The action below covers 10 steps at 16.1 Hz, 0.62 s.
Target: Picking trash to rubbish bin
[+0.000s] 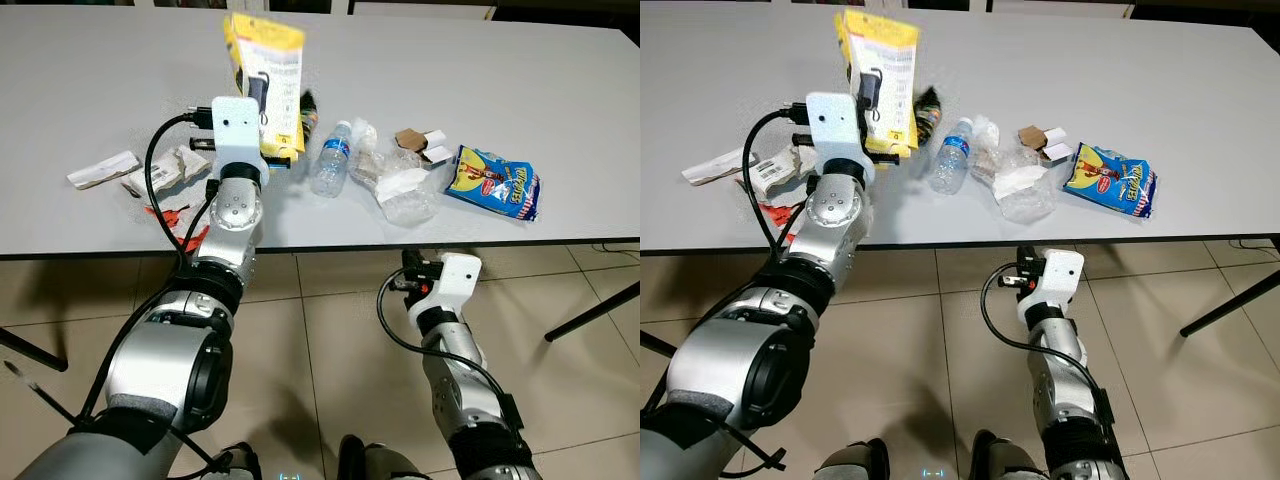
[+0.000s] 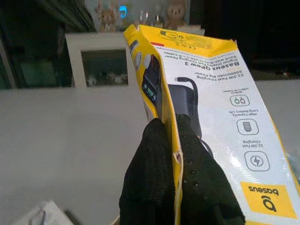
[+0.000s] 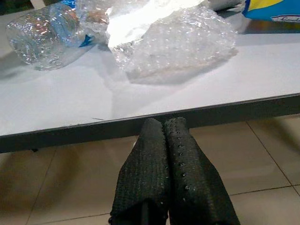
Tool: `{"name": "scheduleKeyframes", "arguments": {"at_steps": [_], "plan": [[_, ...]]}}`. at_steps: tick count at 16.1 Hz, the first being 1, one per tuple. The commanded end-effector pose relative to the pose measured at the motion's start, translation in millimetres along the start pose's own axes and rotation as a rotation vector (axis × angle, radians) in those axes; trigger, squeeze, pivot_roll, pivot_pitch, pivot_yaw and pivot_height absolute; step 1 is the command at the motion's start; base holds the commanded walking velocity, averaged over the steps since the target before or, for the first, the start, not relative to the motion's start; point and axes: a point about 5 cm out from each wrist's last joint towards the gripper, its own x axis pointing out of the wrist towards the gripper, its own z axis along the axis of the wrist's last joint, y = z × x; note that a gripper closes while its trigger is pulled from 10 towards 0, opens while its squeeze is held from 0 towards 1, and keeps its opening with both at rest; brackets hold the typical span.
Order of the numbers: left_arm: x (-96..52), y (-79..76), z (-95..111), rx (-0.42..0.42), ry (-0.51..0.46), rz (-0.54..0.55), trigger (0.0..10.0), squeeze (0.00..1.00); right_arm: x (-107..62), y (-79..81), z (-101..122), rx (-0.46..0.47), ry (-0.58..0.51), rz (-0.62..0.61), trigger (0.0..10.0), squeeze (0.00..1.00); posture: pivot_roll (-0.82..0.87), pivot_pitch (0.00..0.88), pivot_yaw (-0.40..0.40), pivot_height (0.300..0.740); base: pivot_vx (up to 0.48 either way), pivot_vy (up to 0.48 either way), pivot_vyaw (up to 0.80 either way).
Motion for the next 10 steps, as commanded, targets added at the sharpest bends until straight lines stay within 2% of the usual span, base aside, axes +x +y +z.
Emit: {"name": "scheduleKeyframes", "arguments": {"at_steps": [1,3,4,6,8,10], "plan": [[-1.6,-1.1,2,0.017,-0.033,-0.025,10.0,0.00,0.1,-4.4,-1,0.006,-0.001,-0.020,10.0,0.00,-0.06,0.123,-0.057,0.740,0.000,0.000,0.00],[-6.5,6.3,-4,0.056,-0.044,-0.032,10.0,0.00,2.8,-2.3,2,0.003,-0.010,-0.008,10.0,0.00,-0.05,0.113,-0.058,0.740,0.000,0.000,0.00],[-14.0,19.4,-10,0.068,-0.062,-0.027,10.0,0.00,6.5,-3.7,5,-0.003,-0.018,-0.005,10.0,0.00,-0.04,0.085,-0.059,0.740,0.000,0.000,0.00],[-17.8,28.4,-10,0.090,-0.086,-0.025,10.0,0.00,10.2,-5.2,10,-0.008,-0.031,-0.002,10.0,0.00,-0.03,0.071,-0.061,0.740,0.000,0.000,0.00],[-26.9,39.8,-19,0.093,-0.073,-0.013,10.0,0.00,17.7,-2.9,21,-0.012,-0.068,0.014,10.0,0.00,-0.03,0.054,-0.064,0.740,0.000,0.000,0.00],[-36.5,44.5,-27,0.088,-0.065,0.000,10.0,0.00,23.1,1.4,28,-0.012,-0.094,0.029,10.0,0.00,-0.02,0.035,-0.065,0.740,0.000,0.000,0.00]]}}
